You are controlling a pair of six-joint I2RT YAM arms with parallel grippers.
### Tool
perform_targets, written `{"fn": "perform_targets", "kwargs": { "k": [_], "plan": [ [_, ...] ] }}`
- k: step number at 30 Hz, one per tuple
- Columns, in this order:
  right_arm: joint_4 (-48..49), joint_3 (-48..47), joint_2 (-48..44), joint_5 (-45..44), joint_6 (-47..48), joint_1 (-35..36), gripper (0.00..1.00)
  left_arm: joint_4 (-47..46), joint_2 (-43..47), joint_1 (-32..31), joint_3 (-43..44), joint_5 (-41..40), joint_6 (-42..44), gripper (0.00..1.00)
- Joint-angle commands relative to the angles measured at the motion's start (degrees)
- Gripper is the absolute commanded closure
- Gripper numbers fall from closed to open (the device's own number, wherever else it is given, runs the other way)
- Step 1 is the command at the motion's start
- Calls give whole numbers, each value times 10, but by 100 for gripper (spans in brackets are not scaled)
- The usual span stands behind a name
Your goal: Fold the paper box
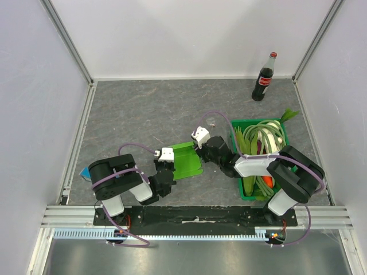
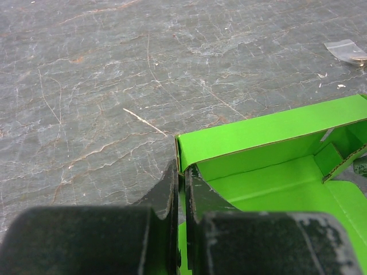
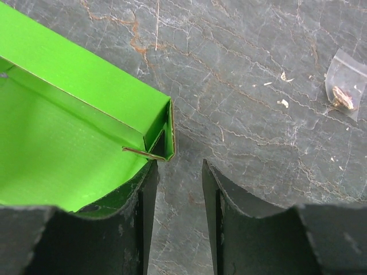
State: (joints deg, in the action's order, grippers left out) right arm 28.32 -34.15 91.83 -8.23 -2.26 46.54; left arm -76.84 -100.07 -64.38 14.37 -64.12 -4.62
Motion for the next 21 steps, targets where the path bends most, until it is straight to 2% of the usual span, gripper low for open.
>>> {"fn": "perform_targets", "kwargs": {
  "k": [1, 7, 12, 21],
  "plan": [
    [49, -25, 6, 3, 8, -1, 57, -185, 8, -4, -2, -14, 8, 98],
    [60, -41, 24, 38, 2, -1, 59, -185, 7, -5, -2, -12, 9, 98],
    [76, -49, 37, 14, -1, 0, 59, -185, 2, -6, 1, -7, 13, 98],
    [114, -68, 64, -43, -18, 18, 79, -185, 5, -7, 0, -6, 11, 98]
  ]
}}
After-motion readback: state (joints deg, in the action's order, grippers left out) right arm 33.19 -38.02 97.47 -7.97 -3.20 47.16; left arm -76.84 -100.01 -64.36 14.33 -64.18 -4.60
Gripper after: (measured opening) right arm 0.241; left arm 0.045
